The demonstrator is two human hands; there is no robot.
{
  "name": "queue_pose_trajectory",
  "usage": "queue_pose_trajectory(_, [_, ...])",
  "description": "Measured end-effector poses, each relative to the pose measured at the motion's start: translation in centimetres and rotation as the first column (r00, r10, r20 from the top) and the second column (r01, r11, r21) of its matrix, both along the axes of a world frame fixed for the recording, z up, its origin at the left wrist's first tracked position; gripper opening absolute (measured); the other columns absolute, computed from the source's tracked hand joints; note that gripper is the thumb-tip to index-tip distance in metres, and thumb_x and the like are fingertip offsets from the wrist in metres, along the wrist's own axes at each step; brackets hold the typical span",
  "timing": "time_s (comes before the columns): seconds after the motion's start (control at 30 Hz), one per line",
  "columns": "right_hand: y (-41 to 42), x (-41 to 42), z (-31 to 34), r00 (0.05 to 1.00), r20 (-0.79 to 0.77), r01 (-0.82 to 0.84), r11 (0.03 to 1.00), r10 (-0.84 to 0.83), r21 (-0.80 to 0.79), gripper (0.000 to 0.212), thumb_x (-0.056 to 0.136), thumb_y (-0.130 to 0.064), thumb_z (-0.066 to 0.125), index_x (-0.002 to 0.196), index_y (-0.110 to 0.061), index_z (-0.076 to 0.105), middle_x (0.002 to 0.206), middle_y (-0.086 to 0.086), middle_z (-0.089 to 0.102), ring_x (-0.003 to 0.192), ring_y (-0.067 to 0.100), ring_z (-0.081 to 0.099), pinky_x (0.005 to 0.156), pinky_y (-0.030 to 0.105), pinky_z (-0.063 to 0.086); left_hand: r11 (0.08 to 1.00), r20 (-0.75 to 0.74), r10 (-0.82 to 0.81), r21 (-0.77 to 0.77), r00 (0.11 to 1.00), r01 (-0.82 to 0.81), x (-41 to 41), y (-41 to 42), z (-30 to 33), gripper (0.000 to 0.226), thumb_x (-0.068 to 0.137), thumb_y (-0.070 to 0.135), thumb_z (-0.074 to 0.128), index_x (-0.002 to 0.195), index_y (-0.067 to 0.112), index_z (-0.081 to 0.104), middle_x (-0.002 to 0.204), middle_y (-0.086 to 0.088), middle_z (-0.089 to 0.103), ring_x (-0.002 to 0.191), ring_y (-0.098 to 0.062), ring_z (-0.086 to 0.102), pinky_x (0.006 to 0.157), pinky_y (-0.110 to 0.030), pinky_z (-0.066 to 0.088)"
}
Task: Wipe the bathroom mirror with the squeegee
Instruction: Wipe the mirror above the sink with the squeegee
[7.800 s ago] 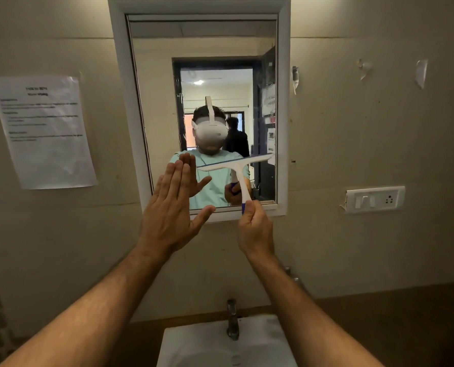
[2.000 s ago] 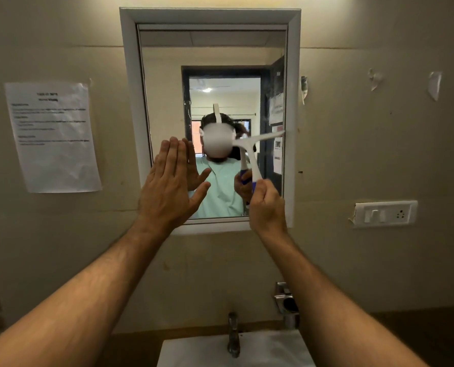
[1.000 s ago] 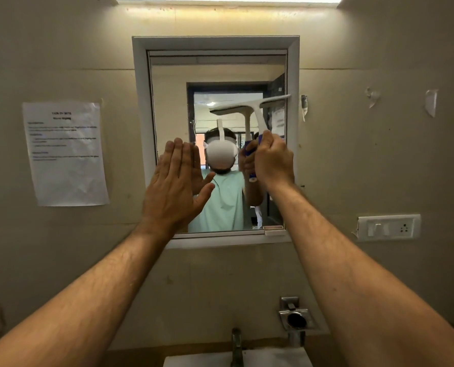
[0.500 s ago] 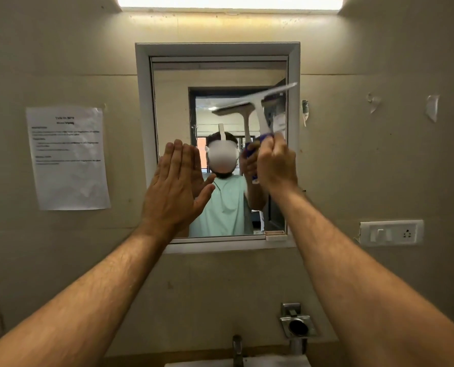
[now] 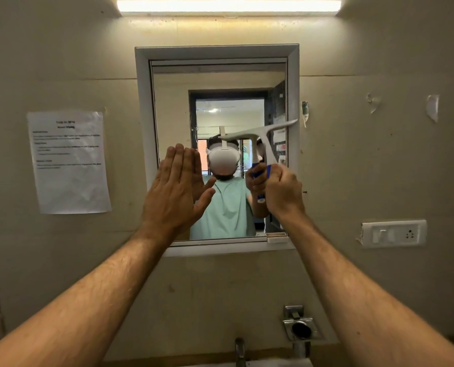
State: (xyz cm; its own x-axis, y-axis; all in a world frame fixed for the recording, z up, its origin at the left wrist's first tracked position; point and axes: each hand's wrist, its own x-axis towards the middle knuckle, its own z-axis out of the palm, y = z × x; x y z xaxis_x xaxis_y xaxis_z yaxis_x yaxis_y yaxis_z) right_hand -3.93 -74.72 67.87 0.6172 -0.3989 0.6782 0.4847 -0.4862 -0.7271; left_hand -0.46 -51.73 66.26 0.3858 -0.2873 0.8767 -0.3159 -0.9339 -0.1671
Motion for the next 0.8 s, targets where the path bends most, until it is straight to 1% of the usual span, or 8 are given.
queue_pose_trajectory(0.07, [0.4, -0.2, 1.4, 0.999, 0.052, -0.015, 1.000, 0.015, 0.013, 0.036, 0.100, -0.035, 0.029, 0.088, -0.019, 0.058, 0.086, 0.010, 0.065, 0.079, 0.025, 0.063, 0.074, 0.046, 0.056, 1.000, 0.002, -0.001, -0.003, 1.000, 0.001, -0.1, -0.1, 0.4, 0.093, 0.097, 0.071, 0.022, 0.160, 0.008, -0.006, 0.168, -0.012, -0.013, 0.155, -0.025, -0.013, 0.127, -0.041, -0.002])
queue_pose_trajectory(0.13, [0.9, -0.4, 3.8, 0.990, 0.132, -0.059, 0.998, 0.056, 0.016, 0.030, 0.094, -0.030, 0.030, 0.093, -0.017, 0.057, 0.083, 0.009, 0.065, 0.074, 0.023, 0.064, 0.068, 0.042, 0.056, 1.000, 0.016, -0.005, -0.014, 1.000, 0.006, -0.3, -0.2, 0.9, 0.094, 0.097, 0.071, 0.023, 0.160, 0.007, -0.004, 0.168, -0.013, -0.011, 0.156, -0.024, -0.013, 0.127, -0.039, -0.003])
queue_pose_trajectory(0.23, [1.6, -0.1, 8.0, 0.977, 0.174, -0.129, 0.991, 0.120, 0.037, 0.025, 0.095, -0.025, 0.033, 0.107, -0.016, 0.053, 0.089, 0.013, 0.066, 0.080, 0.028, 0.067, 0.070, 0.041, 0.059, 0.999, 0.047, -0.024, -0.023, 0.999, 0.025, -0.5, -0.3, 1.6, 0.093, 0.098, 0.070, 0.024, 0.160, 0.006, -0.003, 0.168, -0.013, -0.010, 0.156, -0.025, -0.011, 0.126, -0.037, -0.005])
queue_pose_trajectory(0.33, [1.7, 0.8, 10.2, 0.991, 0.082, -0.105, 0.994, 0.102, 0.032, 0.037, 0.100, -0.030, 0.028, 0.118, -0.010, 0.053, 0.107, 0.018, 0.066, 0.098, 0.035, 0.067, 0.086, 0.050, 0.058, 0.999, 0.043, -0.029, -0.039, 0.999, 0.031, -0.6, -0.1, 1.6, 0.093, 0.098, 0.069, 0.025, 0.160, 0.007, -0.003, 0.167, -0.012, -0.011, 0.156, -0.025, -0.011, 0.126, -0.037, -0.005])
queue_pose_trajectory(0.37, [1.6, 1.0, 9.9, 0.993, 0.061, -0.100, 0.995, 0.098, 0.029, 0.040, 0.101, -0.033, 0.027, 0.120, -0.010, 0.053, 0.110, 0.018, 0.066, 0.101, 0.035, 0.066, 0.089, 0.052, 0.056, 0.999, 0.038, -0.026, -0.042, 0.999, 0.028, -0.5, 0.0, 1.4, 0.093, 0.098, 0.070, 0.025, 0.160, 0.007, -0.004, 0.167, -0.012, -0.013, 0.156, -0.025, -0.011, 0.126, -0.037, -0.005])
queue_pose_trajectory(0.47, [1.4, 1.2, 6.7, 0.983, 0.076, -0.170, 0.983, 0.165, 0.065, 0.034, 0.105, -0.033, 0.031, 0.120, -0.013, 0.054, 0.109, 0.021, 0.066, 0.100, 0.038, 0.066, 0.092, 0.058, 0.054, 0.999, 0.016, -0.021, -0.042, 1.000, 0.022, -0.2, 0.4, 0.4, 0.093, 0.098, 0.070, 0.024, 0.160, 0.008, -0.006, 0.167, -0.010, -0.014, 0.156, -0.023, -0.013, 0.126, -0.038, -0.004])
queue_pose_trajectory(0.67, [1.9, 1.2, -1.6, 0.996, -0.049, -0.068, 0.996, 0.071, 0.059, 0.040, 0.107, -0.038, 0.026, 0.111, -0.014, 0.059, 0.099, 0.014, 0.067, 0.091, 0.031, 0.065, 0.086, 0.055, 0.055, 0.999, -0.013, -0.012, -0.039, 1.000, 0.011, 0.3, 0.7, -0.8, 0.093, 0.097, 0.071, 0.024, 0.161, 0.011, -0.006, 0.168, -0.010, -0.012, 0.156, -0.022, -0.014, 0.125, -0.037, -0.005])
queue_pose_trajectory(0.8, [2.5, 1.0, -1.3, 0.998, -0.004, -0.066, 0.996, 0.066, 0.065, 0.043, 0.107, -0.038, 0.027, 0.107, -0.011, 0.061, 0.095, 0.015, 0.068, 0.089, 0.030, 0.066, 0.084, 0.054, 0.056, 1.000, -0.011, -0.011, -0.025, 1.000, 0.011, 0.4, 0.4, -0.6, 0.093, 0.096, 0.072, 0.022, 0.160, 0.011, -0.008, 0.167, -0.009, -0.015, 0.155, -0.022, -0.015, 0.124, -0.035, -0.009])
